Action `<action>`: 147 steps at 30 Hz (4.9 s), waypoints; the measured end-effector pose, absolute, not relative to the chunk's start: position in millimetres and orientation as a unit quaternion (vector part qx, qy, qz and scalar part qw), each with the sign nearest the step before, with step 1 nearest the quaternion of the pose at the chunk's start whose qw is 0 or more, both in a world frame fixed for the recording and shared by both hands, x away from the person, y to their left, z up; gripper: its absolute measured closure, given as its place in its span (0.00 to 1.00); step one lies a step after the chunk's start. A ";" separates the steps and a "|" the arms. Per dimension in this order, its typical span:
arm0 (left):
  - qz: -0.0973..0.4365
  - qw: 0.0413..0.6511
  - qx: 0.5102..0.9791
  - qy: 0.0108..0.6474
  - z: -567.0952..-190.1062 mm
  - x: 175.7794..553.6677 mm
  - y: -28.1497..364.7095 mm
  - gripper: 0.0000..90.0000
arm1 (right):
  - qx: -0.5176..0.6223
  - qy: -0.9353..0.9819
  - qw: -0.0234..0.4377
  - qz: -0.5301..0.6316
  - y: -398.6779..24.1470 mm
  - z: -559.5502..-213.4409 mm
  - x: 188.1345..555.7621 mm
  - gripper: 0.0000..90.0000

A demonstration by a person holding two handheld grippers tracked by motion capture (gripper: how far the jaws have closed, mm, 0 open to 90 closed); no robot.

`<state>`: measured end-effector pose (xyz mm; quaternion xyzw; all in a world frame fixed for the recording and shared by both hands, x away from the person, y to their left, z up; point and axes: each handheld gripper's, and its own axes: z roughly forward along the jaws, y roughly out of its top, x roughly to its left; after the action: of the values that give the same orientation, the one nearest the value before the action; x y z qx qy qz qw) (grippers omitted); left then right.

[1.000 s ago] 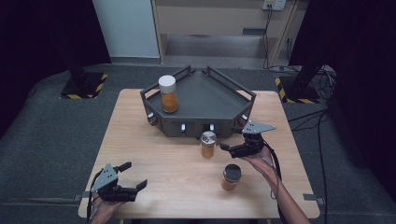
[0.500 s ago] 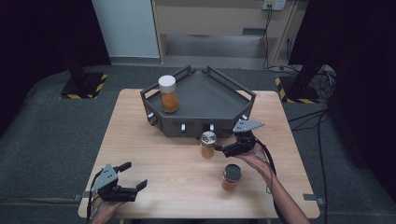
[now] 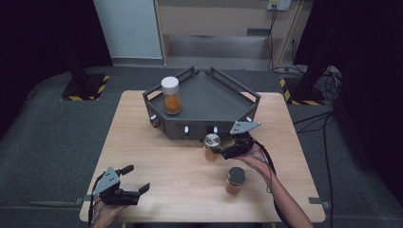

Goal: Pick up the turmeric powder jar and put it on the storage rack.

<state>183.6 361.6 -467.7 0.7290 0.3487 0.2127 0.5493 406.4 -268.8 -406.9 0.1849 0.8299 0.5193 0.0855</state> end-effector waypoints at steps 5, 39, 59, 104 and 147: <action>0.213 0.549 0.729 0.349 -467.7 183.5 361.7 0.04 | 0.181 0.830 0.084 0.520 -265.8 -408.4 410.4 0.24; 0.212 0.553 0.725 0.351 -468.9 183.4 363.3 0.04 | 0.144 0.853 0.126 0.486 -244.7 -406.0 410.8 0.38; 0.212 0.553 0.725 0.351 -469.0 183.3 363.2 0.04 | 0.154 0.849 0.133 0.488 -248.6 -381.0 402.5 0.38; 0.214 0.553 0.725 0.351 -468.9 182.8 363.4 0.04 | 0.200 0.821 0.172 0.506 -252.1 -262.5 390.6 0.38; 0.216 0.558 0.720 0.352 -470.5 181.1 366.3 0.04 | 0.281 0.767 0.217 0.535 -200.9 -263.7 439.0 0.39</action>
<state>181.1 366.3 -470.5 0.7195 0.3522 0.2155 0.5583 439.0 -200.9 -263.7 0.2813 0.7669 0.5346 0.2168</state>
